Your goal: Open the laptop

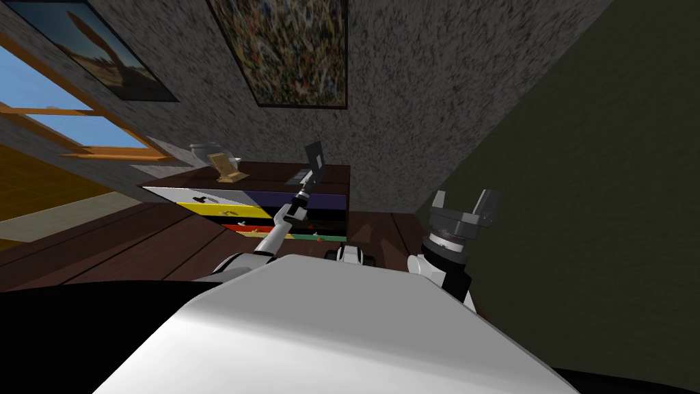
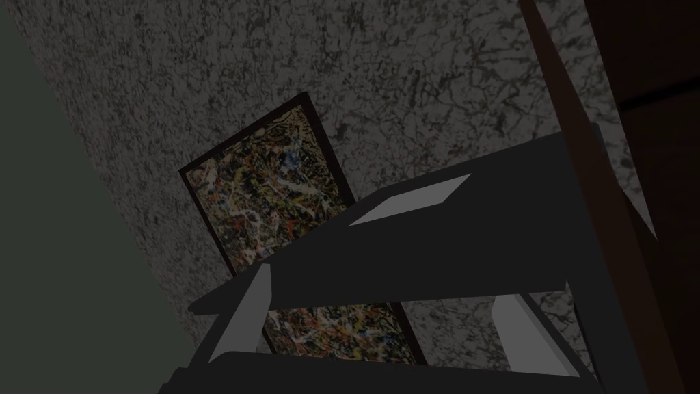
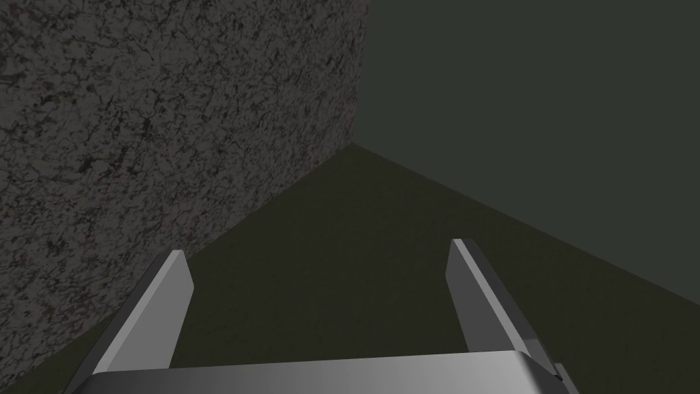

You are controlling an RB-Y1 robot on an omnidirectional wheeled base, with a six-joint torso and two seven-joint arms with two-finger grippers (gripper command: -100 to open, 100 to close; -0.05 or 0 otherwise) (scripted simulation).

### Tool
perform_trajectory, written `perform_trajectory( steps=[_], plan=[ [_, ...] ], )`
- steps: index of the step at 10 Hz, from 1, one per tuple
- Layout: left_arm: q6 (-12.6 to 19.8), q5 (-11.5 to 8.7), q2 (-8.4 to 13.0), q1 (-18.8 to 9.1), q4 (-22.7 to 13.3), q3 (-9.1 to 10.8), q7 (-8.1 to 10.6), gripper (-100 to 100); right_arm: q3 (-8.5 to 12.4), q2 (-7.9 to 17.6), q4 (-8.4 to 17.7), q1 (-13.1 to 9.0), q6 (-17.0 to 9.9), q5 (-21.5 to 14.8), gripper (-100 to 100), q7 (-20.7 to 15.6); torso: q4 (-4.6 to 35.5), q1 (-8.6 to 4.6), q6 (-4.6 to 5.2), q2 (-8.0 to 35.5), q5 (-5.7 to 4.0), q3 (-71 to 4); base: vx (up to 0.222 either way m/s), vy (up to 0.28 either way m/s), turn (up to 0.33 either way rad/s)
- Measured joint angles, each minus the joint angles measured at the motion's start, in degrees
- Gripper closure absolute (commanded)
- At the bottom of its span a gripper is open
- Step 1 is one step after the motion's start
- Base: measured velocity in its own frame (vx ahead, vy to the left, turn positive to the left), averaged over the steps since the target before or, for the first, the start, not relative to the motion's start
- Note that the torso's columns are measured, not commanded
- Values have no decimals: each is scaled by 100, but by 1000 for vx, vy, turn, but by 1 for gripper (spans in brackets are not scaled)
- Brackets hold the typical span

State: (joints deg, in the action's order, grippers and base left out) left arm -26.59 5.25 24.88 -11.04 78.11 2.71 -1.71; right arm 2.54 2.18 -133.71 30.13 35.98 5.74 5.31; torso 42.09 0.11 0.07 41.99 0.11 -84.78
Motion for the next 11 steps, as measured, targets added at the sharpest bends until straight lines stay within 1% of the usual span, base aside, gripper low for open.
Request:
perform_trajectory(
  steps=[1, 2, 4, 5, 6, 7, 9, 10, 11],
  plan=[
    [-77, -51, 69, -142, -146, 7, -7, -100, 0, 0, 0, 0, 0, 0, 0, 0, 16, -15, -1, 24, -11, 18, -45, -16, 0],
    [-105, -68, 94, -250, -302, 6, -2, -100, 0, 0, 0, 1, 0, 0, 0, 0, 19, -8, -5, 25, -11, 20, -6, 6, -4],
    [-152, -71, 95, -382, -647, 0, -5, -100, 0, 0, 0, 1, 0, 0, 0, 0, -13, 23, -18, -10, 11, -2, -41, -17, -33],
    [-268, -149, 201, -601, -905, 1, -15, -100, 0, 0, 0, 0, 0, 0, 0, 0, 1, 11, -11, 11, 4, 7, -103, -41, -28],
    [-323, -198, 269, -776, -1072, 4, -17, -100, 0, 0, 0, 0, 0, 0, 0, 0, 16, -4, -9, 29, -7, 21, -47, -21, 0],
    [-335, -212, 283, -872, -1250, 5, -19, -100, 0, 0, 0, 1, 0, 0, 0, 0, 17, -8, -9, 24, -9, 20, -4, -7, -5],
    [-348, -213, 269, -953, -1515, 12, -41, -100, 0, 0, 0, 1, 0, 0, 0, 0, -9, 12, -14, -2, 8, 2, -37, -23, -34],
    [-483, -299, 411, -1126, -1736, 12, -30, -100, 0, 0, 0, 0, 0, 0, 0, 0, 6, -1, -9, 23, -1, 14, -92, -54, -28],
    [-553, -347, 476, -1332, -1941, 9, -24, -100, 0, 0, 0, 0, 0, 0, 0, 0, 18, -12, -8, 34, -10, 25, -46, -27, 5]
  ],
)
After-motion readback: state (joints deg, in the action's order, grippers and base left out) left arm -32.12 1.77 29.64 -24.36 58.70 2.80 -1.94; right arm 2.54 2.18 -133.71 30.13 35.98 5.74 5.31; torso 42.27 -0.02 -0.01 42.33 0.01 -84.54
